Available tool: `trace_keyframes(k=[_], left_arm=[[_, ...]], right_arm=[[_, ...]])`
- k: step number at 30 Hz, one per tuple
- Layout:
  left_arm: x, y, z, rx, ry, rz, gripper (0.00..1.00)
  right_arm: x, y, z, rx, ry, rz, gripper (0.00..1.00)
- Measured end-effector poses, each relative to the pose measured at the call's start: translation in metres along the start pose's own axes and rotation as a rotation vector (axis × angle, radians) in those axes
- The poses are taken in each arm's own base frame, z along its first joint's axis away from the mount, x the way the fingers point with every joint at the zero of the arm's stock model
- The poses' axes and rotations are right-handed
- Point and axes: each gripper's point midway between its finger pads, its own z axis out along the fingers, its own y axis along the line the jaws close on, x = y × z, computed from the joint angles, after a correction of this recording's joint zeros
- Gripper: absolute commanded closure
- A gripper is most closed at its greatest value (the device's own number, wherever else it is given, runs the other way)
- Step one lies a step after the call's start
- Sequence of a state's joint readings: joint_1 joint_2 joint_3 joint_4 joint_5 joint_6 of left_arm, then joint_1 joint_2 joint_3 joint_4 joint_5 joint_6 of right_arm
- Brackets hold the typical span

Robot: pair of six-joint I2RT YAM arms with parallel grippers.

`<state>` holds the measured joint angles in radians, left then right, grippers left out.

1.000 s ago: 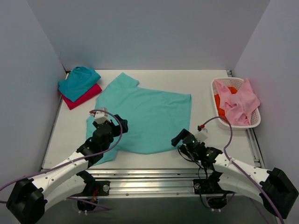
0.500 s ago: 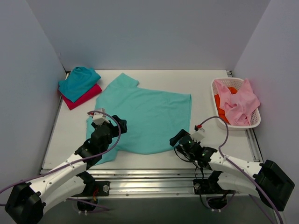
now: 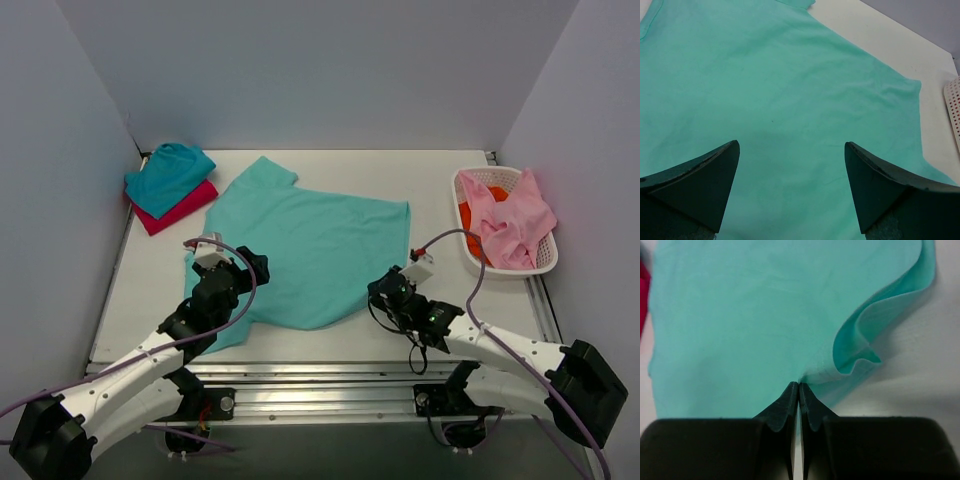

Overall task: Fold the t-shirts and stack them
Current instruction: Flatten the tshirt out

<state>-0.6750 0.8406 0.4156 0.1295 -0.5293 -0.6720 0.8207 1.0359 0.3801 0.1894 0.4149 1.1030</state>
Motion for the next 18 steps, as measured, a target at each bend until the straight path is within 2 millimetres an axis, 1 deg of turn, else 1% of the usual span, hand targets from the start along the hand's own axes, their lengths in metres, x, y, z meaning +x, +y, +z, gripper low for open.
trace_keyframes(k=[2, 4, 6, 8, 9, 11, 12, 13, 14, 15, 17, 18], left_arm=[[-0.001, 0.001, 0.000, -0.005, -0.004, 0.001, 0.05], [-0.001, 0.002, 0.001, -0.009, -0.007, 0.003, 0.05], [-0.001, 0.002, 0.001, -0.012, -0.008, 0.004, 0.06], [-0.002, 0.004, 0.001, -0.017, -0.010, 0.006, 0.05], [-0.002, 0.004, 0.001, -0.017, -0.010, 0.006, 0.05], [-0.002, 0.005, 0.001, -0.022, -0.010, 0.009, 0.06], [-0.003, 0.006, 0.000, -0.022, -0.010, 0.010, 0.06], [-0.004, 0.007, -0.002, -0.023, -0.013, 0.010, 0.05], [-0.007, 0.007, -0.004, -0.022, -0.018, 0.007, 0.05], [-0.011, 0.007, -0.006, -0.017, -0.028, 0.001, 0.06], [-0.020, 0.005, -0.011, -0.004, -0.051, -0.016, 0.06], [-0.023, 0.004, -0.013, 0.002, -0.061, -0.024, 0.06]], right_arm=[[-0.015, 0.020, -0.002, -0.028, -0.029, -0.002, 1.00], [-0.032, 0.046, -0.002, -0.055, -0.065, -0.010, 1.00], [-0.050, 0.074, 0.006, -0.070, -0.097, -0.019, 1.00], [-0.066, 0.098, 0.024, -0.069, -0.124, -0.023, 1.00], [-0.071, 0.105, 0.034, -0.067, -0.135, -0.024, 1.00], [-0.078, 0.114, 0.062, -0.035, -0.143, -0.037, 1.00], [-0.081, 0.117, 0.077, -0.018, -0.145, -0.041, 0.87], [-0.081, 0.117, 0.094, 0.004, -0.143, -0.048, 0.44], [-0.081, 0.116, 0.110, 0.029, -0.140, -0.055, 0.34], [-0.079, 0.114, 0.126, 0.057, -0.131, -0.075, 0.25], [-0.074, 0.109, 0.155, 0.111, -0.116, -0.105, 0.24], [-0.072, 0.107, 0.164, 0.126, -0.110, -0.112, 0.24]])
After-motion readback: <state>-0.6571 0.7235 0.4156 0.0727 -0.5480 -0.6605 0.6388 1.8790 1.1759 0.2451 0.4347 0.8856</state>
